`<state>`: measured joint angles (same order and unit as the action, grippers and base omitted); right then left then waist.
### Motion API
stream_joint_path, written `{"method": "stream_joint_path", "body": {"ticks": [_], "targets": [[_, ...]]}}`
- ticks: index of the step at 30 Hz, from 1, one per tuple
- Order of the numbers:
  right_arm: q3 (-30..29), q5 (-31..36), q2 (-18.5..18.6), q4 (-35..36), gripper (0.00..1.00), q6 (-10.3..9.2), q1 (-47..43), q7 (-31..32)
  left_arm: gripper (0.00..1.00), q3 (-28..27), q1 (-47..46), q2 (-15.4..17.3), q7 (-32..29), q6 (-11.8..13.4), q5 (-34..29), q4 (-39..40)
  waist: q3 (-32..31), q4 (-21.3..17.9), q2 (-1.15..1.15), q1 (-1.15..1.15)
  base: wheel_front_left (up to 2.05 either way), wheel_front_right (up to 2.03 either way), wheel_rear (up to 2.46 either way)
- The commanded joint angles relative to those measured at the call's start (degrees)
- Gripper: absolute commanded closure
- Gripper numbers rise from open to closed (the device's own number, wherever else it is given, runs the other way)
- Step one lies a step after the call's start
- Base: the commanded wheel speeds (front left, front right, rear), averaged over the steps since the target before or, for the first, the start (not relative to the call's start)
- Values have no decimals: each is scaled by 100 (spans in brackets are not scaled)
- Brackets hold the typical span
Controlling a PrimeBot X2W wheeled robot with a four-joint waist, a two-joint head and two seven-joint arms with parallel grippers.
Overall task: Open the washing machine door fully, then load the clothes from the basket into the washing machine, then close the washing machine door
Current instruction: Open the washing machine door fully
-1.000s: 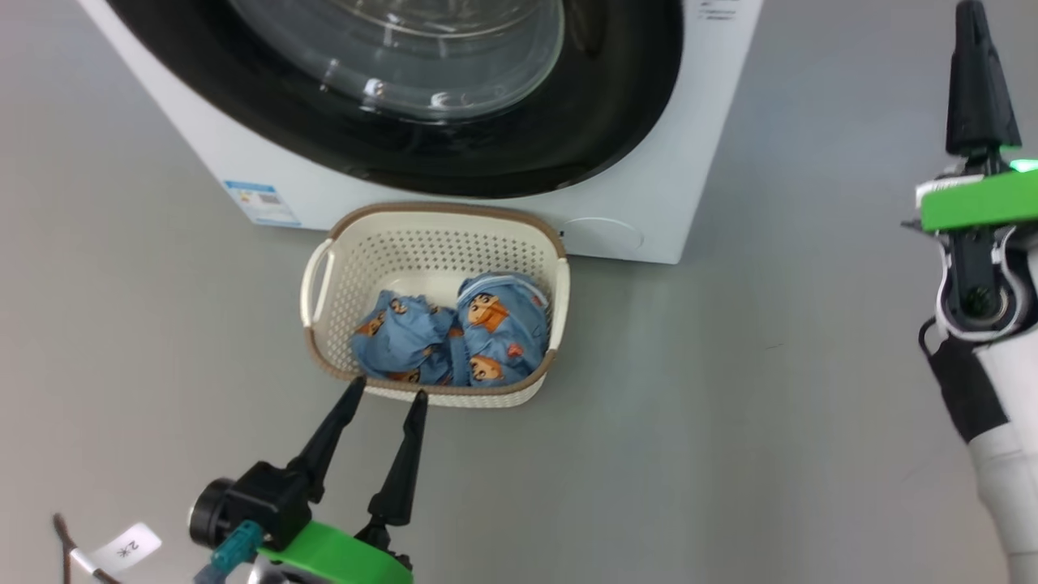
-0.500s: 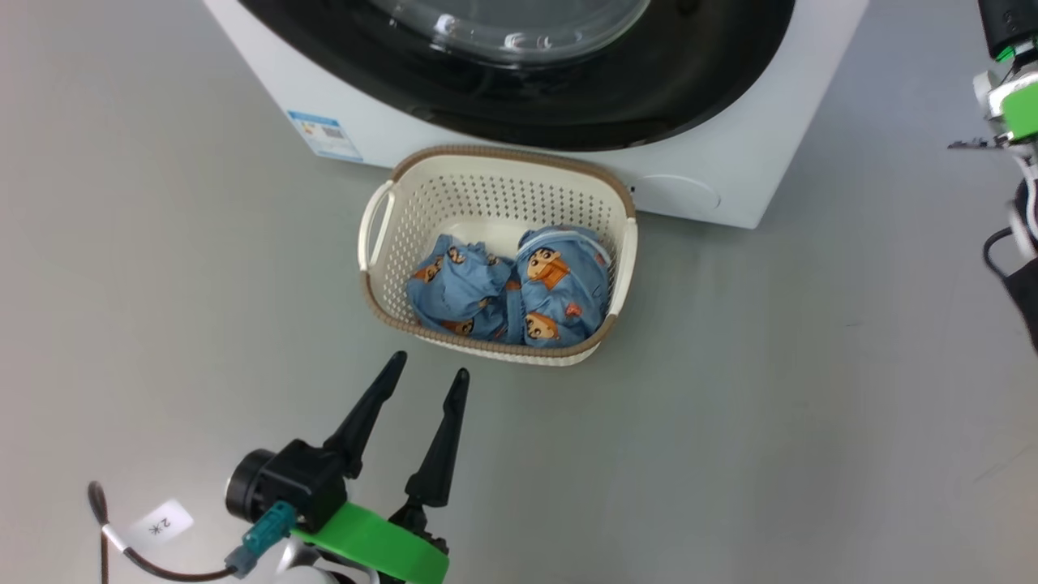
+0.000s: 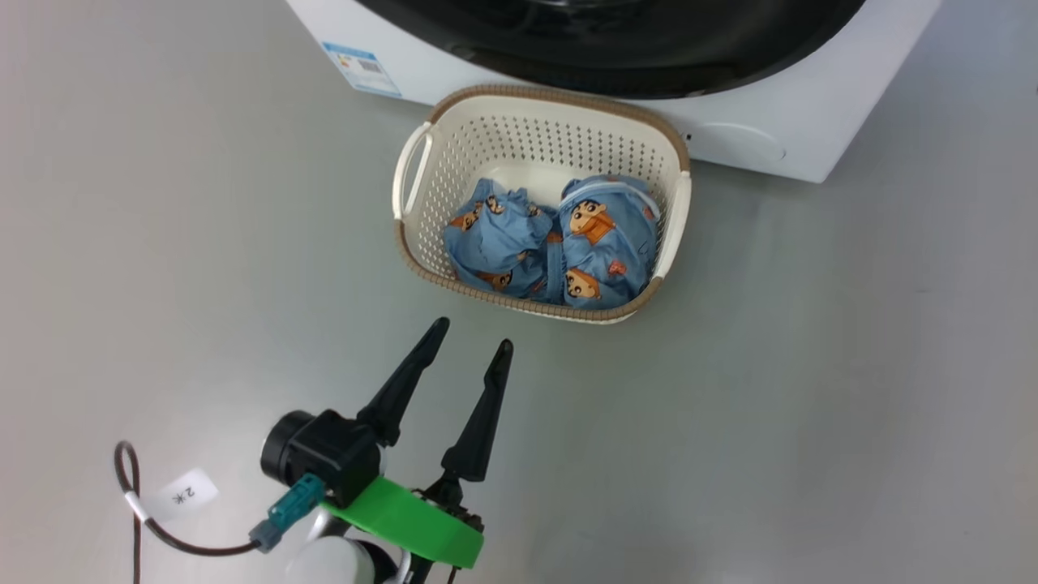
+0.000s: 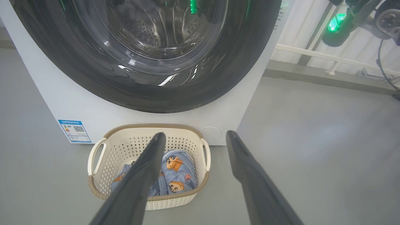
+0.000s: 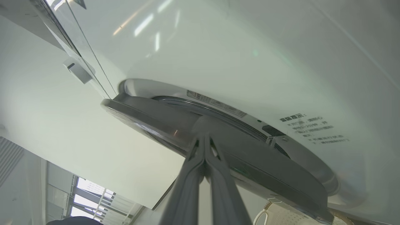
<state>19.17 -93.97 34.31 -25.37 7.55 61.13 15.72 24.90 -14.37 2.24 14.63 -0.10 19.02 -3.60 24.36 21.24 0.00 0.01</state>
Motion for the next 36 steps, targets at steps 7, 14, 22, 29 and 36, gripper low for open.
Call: {"method": "stream_joint_path", "body": {"ticks": [7,14,22,29,36], "targets": [[-11,-2,9,-242,100,-6,587,509,0,17,-285,64,37,122,132,239,422,187,0,0,0,0,0],[26,153,-42,-575,100,-6,1034,716,0,155,-401,64,37,180,226,291,586,302,0,0,0,0,0],[142,291,-152,-837,100,-6,1344,906,0,254,-470,64,37,223,318,318,657,419,0,0,0,0,0],[272,383,-239,-866,100,-6,1302,1003,0,280,-477,64,37,251,338,328,612,454,0,0,0,0,0],[421,399,-303,-563,100,-6,1002,1122,0,238,-468,64,37,246,281,294,485,394,0,0,0,0,0]]}}
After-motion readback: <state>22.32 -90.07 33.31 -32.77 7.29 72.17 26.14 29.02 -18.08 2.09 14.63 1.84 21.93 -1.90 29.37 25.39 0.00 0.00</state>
